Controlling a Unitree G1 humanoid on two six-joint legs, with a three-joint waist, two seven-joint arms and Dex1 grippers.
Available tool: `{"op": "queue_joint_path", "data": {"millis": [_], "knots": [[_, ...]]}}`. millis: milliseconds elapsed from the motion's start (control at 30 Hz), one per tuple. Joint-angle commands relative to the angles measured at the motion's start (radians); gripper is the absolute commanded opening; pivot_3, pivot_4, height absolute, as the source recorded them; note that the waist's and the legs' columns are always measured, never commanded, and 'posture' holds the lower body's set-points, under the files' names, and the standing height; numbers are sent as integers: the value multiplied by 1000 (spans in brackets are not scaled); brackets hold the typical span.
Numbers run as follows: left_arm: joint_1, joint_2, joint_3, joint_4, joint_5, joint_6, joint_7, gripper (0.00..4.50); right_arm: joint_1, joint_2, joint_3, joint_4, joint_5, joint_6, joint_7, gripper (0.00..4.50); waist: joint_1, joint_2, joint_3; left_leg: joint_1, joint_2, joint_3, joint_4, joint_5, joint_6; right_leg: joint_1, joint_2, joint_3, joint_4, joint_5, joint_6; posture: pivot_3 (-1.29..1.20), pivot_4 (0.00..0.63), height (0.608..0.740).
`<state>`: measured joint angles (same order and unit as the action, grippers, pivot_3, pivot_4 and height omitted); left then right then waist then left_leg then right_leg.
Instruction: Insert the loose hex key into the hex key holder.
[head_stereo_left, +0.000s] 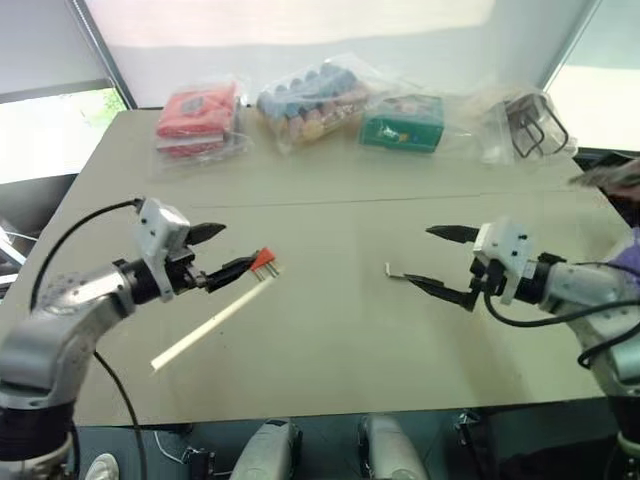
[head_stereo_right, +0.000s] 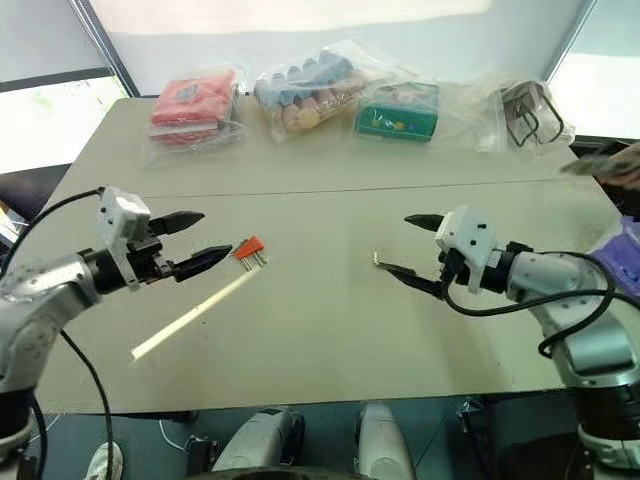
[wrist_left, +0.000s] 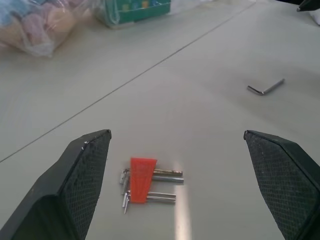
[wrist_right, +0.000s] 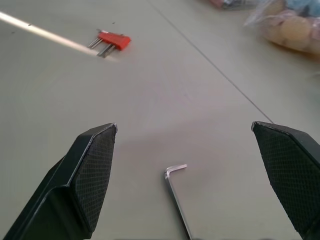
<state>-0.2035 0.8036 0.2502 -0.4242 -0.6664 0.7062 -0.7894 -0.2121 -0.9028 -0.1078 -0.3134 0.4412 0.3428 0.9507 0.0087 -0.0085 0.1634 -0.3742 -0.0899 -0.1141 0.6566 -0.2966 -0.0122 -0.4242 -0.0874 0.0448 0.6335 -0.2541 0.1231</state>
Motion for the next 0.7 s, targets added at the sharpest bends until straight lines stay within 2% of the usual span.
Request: {"op": "queue_joint_path", "data": {"millis": [33,233,700], "knots": [[-32,65,36,3,-63,43,-74,4445,-75,-44,-21,-10,34,28,62,4500,-1,0,0,0,0,0,0,0,0,0,0,0,0,0,0,0,150,740],[-48,88,28,7,-95,82,-85,4445,-150,-39,-7,8,27,56,82,4500,0,0,1,0,0,0,-1,0,0,0,-1,0,-1,0,0,0,150,740],[-29,94,37,-17,-93,88,-70,4445,-193,-24,20,33,-7,49,96,4500,2,0,1,-1,0,0,-1,0,0,-1,-2,0,-2,0,0,0,150,740]]}}
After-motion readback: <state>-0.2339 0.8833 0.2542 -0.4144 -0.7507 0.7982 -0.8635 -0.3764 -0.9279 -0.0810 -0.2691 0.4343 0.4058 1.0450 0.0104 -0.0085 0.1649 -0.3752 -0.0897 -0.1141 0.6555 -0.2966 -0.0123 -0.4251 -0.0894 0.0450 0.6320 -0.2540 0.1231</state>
